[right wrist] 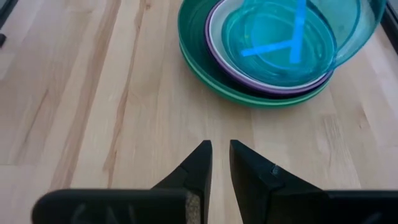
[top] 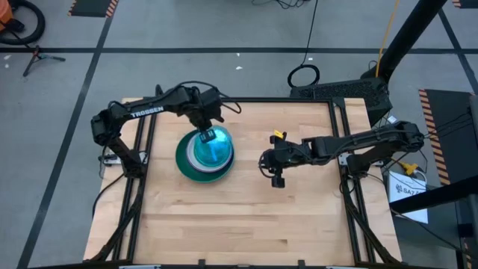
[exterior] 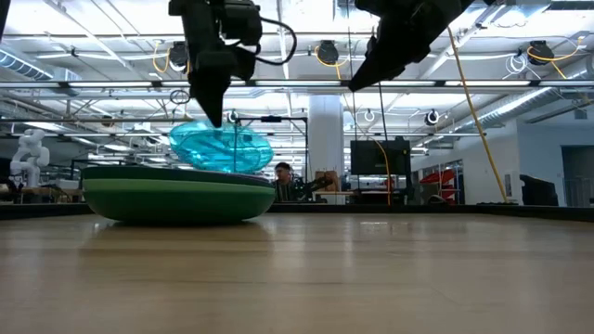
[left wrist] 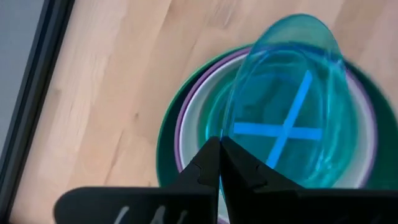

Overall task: Stack plastic plates
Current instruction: Stack the blue plate on top of the blue plate, then return to Home Position

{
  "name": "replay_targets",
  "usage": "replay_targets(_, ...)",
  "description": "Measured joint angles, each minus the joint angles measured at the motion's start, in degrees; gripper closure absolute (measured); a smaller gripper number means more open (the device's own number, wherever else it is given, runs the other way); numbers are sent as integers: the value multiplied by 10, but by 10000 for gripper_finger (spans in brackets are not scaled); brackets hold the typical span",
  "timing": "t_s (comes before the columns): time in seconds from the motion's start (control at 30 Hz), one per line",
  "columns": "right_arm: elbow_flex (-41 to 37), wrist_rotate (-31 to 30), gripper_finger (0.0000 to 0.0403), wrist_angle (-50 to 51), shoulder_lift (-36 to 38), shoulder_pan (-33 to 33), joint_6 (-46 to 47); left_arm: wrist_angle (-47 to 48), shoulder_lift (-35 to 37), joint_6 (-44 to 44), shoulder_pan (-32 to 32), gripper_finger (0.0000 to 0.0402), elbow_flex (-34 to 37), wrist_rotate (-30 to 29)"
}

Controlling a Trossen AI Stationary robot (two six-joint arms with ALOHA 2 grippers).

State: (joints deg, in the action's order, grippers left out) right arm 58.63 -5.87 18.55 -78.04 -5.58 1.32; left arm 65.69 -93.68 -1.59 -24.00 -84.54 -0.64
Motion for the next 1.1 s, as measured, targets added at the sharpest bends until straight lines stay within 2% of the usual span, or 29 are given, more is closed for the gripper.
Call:
replay_targets(0.17, 0, 0, 353, -3, 0, -6, 0, 10, 1, 5, -3, 385, 4, -14)
replay_targets(0.47, 0, 0, 353, -3, 0, -6, 8, 2, 1, -3, -3, 316, 4, -21)
replay_targets(0.6, 0, -1, 353, -2, 0, -9, -8, 2, 1, 4, 4, 310, 4, -26)
replay_targets(0.73, -8, -3, 353, 3, 2, -28, -20, -26, 19, -10, 40, 309, 4, -26)
replay_targets(0.9, -78, -58, 353, -40, 37, -58, -7, -100, 75, -27, 103, 309, 45, -25)
replay_targets(1.1, -185, -92, 353, -107, 104, -67, 26, -161, 192, 1, 148, 309, 154, -24)
